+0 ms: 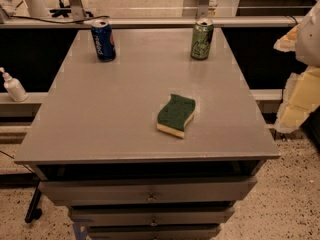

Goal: Move sponge near pepsi can

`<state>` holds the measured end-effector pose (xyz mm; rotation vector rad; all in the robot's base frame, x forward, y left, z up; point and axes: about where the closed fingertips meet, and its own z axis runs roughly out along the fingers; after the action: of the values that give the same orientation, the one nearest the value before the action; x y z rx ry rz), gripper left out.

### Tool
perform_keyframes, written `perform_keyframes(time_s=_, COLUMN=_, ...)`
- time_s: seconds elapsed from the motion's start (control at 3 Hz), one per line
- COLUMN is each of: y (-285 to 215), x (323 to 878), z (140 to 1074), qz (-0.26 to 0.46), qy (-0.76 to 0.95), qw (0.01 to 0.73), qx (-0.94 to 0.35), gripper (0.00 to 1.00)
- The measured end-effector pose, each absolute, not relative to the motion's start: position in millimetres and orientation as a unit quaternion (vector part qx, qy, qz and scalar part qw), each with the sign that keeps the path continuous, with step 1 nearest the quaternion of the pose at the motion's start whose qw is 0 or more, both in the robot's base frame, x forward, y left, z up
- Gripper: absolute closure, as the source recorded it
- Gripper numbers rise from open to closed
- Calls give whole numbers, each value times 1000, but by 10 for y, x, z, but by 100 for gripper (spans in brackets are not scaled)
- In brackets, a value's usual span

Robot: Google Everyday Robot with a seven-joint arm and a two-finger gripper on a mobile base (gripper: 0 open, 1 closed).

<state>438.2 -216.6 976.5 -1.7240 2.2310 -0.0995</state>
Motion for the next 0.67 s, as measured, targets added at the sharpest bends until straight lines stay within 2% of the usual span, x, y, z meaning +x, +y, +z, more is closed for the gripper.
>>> perform_keyframes(time_s=0.67, y=-2076, x=4471, z=9644, qz=-17, qy=782, qw=180, qx=-597, gripper=0)
